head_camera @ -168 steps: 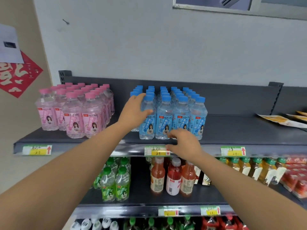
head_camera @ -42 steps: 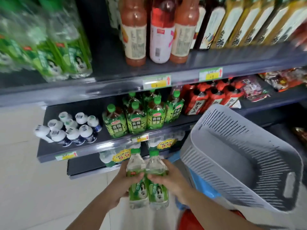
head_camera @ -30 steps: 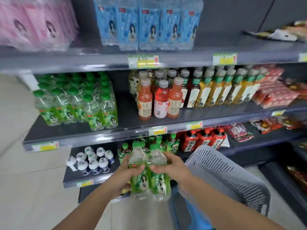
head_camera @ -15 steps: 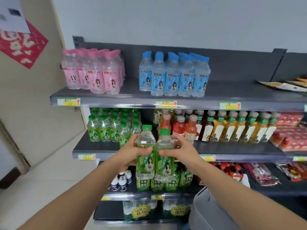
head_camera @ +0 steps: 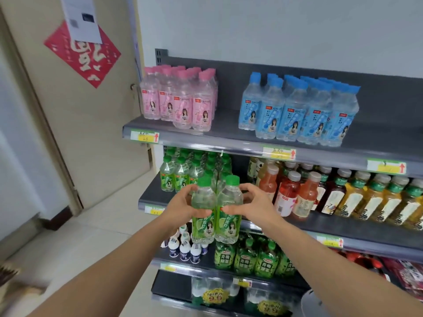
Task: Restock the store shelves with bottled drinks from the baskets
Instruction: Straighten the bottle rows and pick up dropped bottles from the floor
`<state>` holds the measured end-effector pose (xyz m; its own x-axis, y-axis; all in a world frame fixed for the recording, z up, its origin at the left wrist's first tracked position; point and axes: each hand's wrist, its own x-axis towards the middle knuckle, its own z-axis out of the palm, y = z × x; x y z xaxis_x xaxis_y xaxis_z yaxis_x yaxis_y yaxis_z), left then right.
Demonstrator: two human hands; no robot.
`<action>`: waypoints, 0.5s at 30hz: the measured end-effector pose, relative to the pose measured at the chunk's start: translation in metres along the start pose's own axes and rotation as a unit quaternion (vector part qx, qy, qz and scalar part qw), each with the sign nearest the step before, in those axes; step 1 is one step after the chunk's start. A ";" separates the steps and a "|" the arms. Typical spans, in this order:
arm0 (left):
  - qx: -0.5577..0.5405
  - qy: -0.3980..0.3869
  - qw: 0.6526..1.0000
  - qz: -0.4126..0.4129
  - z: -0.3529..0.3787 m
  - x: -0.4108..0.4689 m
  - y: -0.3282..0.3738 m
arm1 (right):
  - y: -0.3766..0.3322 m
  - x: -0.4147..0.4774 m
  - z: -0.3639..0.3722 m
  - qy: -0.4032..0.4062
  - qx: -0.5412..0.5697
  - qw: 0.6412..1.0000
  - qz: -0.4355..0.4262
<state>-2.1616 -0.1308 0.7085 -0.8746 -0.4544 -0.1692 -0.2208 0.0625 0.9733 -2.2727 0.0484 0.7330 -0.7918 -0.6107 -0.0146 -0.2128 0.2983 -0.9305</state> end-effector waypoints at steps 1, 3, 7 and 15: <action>-0.001 0.005 1.000 -0.002 -0.006 0.006 -0.003 | 0.001 0.008 0.007 0.001 -0.008 1.000 0.005; -0.002 0.020 1.000 -0.005 -0.021 0.021 -0.009 | 0.002 0.024 0.022 0.005 -0.020 1.000 0.017; 0.014 0.048 0.999 -0.013 -0.046 0.061 -0.023 | 0.002 0.054 0.044 0.020 -0.033 0.999 0.021; 0.099 0.065 0.992 0.034 -0.072 0.139 -0.037 | 0.020 0.102 0.070 0.054 -0.059 0.996 0.038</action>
<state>-2.2437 -0.2600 0.6600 -0.8306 -0.5525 -0.0697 -0.2543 0.2649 0.9302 -2.3174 -0.0589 0.6878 -0.8639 -0.5021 -0.0387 -0.2100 0.4289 -0.8786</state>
